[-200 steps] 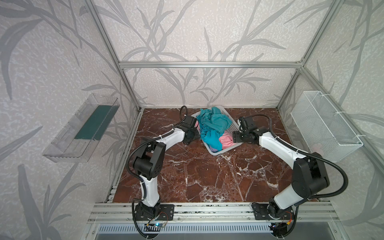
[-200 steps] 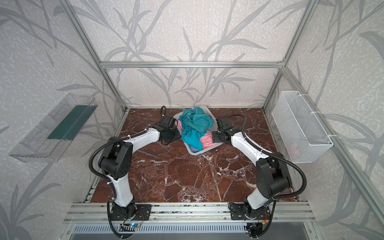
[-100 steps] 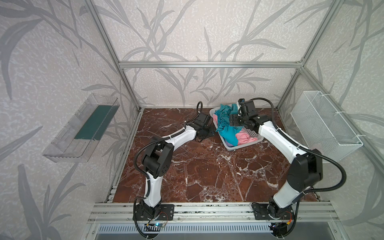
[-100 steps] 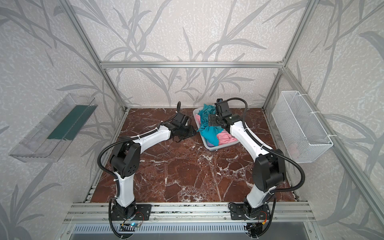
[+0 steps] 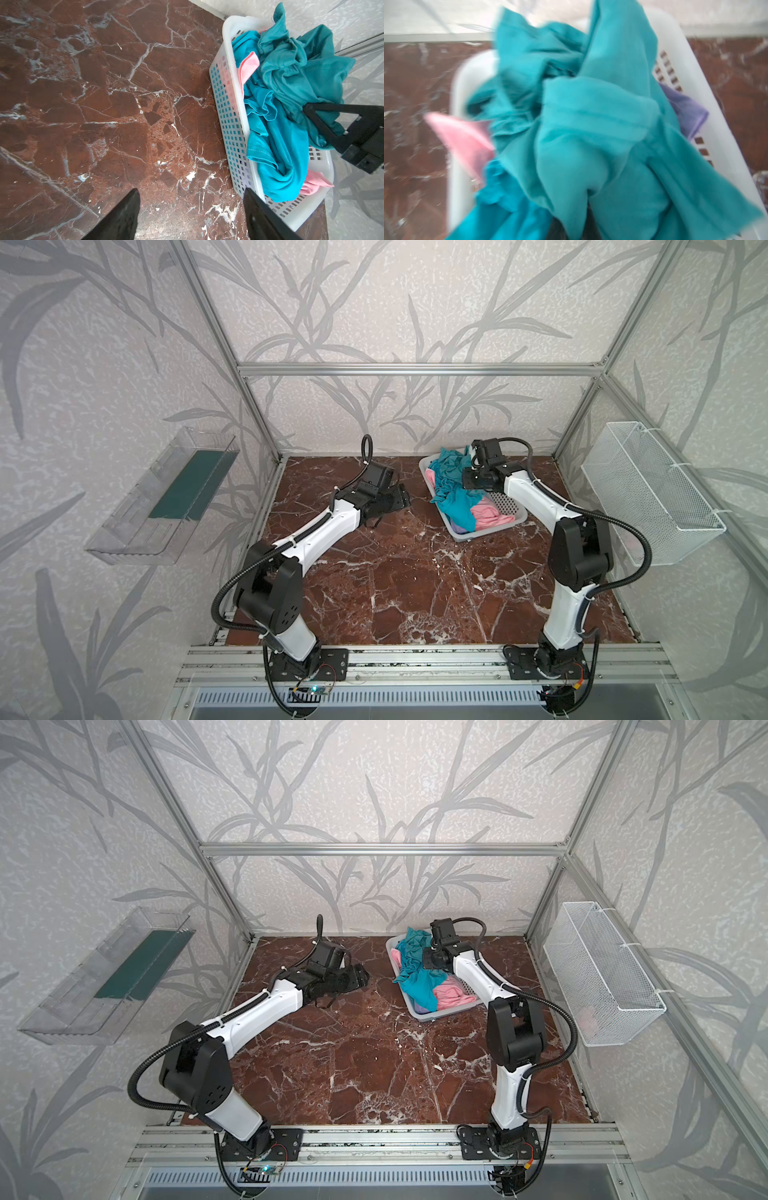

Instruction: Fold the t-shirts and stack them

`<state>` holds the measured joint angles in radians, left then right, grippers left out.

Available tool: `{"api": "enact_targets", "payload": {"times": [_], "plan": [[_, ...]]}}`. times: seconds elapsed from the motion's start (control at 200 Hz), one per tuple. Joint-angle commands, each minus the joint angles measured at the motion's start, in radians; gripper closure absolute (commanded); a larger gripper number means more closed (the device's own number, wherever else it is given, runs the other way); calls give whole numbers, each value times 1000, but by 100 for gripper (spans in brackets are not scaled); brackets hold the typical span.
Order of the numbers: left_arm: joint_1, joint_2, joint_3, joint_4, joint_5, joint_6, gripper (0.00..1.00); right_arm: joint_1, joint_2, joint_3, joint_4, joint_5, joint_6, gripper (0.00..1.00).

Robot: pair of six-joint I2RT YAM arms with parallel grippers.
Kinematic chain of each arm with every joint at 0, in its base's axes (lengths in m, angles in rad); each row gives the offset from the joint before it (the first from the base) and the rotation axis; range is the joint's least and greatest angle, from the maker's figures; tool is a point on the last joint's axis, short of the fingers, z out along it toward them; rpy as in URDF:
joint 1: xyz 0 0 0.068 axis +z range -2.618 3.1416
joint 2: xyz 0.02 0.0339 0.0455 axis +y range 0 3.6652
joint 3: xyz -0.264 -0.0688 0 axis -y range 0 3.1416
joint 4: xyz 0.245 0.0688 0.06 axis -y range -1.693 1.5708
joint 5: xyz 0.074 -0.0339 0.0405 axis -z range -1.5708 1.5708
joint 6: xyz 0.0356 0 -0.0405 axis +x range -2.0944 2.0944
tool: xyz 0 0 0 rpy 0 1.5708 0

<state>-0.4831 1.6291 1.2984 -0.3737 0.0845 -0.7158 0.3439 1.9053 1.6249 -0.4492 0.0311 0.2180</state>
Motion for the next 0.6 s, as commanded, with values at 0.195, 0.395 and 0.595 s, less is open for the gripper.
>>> {"api": "enact_targets", "payload": {"times": [0.195, 0.395, 0.595], "plan": [[27, -176, -18, -109, -183, 15, 21, 326, -315, 2, 109, -10, -151, 100], [83, -390, -117, -154, -388, -13, 11, 468, -324, -109, 135, -67, -91, 96], [118, -501, -248, -99, -340, -34, 9, 466, -281, -168, 24, 13, -4, 37]]}}
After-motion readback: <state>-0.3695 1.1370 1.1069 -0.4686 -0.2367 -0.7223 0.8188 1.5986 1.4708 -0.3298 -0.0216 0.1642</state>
